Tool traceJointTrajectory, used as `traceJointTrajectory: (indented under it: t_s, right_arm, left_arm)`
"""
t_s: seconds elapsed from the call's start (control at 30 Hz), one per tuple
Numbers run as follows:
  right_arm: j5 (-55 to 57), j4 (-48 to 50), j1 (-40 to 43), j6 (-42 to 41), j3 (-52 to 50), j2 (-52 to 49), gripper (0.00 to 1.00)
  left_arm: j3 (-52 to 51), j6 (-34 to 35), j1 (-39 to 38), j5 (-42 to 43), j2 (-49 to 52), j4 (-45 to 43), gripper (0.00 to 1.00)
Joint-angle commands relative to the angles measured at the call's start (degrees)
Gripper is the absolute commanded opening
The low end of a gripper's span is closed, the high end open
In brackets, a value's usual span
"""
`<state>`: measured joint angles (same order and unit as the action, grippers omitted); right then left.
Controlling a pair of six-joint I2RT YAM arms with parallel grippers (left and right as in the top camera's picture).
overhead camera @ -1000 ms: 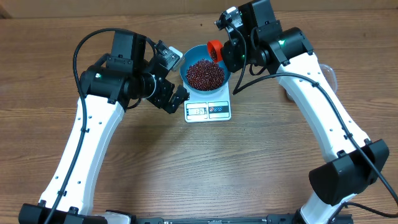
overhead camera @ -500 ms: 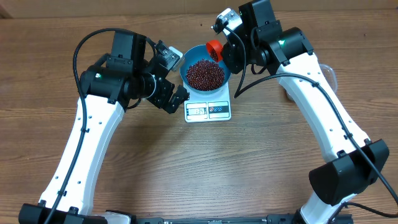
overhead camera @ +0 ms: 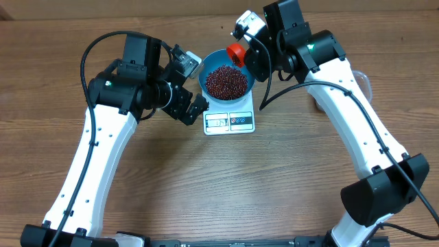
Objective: Scoop item into bowl and weigh 150g on scale
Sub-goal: 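Tip the scoop with the right gripper, pouring beans slowly into the bowl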
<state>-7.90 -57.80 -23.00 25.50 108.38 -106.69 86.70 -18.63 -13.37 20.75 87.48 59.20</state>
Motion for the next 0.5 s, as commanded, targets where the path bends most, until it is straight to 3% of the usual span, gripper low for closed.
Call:
traceJointTrajectory:
  t_s: [0.0,0.47]
  right_arm:
    - [0.20,0.74,-0.20,1.73,1.95,-0.11,0.04]
    - [0.17,2.62,-0.20,6.01,1.95,-0.11,0.04]
  left_arm:
    - [-0.28,-1.09,0.22,-0.39,-1.25,0.15,1.00]
    - [-0.31,-1.09,0.22,-0.39,-1.22,0.15,1.00]
